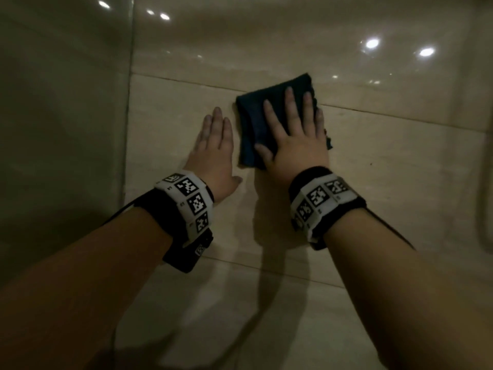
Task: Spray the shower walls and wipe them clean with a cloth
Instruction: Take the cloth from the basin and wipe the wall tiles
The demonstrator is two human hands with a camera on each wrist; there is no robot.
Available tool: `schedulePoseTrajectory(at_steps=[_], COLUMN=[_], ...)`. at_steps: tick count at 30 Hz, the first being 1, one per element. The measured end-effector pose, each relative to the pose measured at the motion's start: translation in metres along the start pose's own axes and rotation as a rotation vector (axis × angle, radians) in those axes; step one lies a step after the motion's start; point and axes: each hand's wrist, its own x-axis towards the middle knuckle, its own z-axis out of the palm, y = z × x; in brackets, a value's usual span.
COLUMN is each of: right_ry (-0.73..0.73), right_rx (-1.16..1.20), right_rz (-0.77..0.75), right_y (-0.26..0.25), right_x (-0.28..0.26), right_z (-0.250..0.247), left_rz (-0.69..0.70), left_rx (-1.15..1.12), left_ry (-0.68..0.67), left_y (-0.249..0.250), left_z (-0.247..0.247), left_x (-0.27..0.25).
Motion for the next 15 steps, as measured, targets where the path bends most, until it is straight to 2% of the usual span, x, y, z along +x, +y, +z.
schedulePoseTrajectory(at_steps=[3, 8, 12, 15], right_ry=[0.003, -0.070, -0.071, -0.038], right_rx=[-0.002, -0.008, -0.057, -0.054], right_rz=[-0.011, -0.030, -0.031, 0.056], right_y=[0.003, 0.010, 0.023, 0.043], right_x=[-0.033, -0.072, -0.063, -0.035], right_z=[0.020, 0.042, 0.030, 0.005], left_rz=[0.006, 0.070, 0.068, 0.040], left_rx=[-0.026, -0.069, -0.051, -0.015], left_ry=[-0.002, -0.005, -0.006, -0.027], left_y=[0.006, 0.018, 0.027, 0.032], left_z=[0.002, 0.006, 0.009, 0.009], left_x=[-0.003, -0.007, -0.007, -0.006])
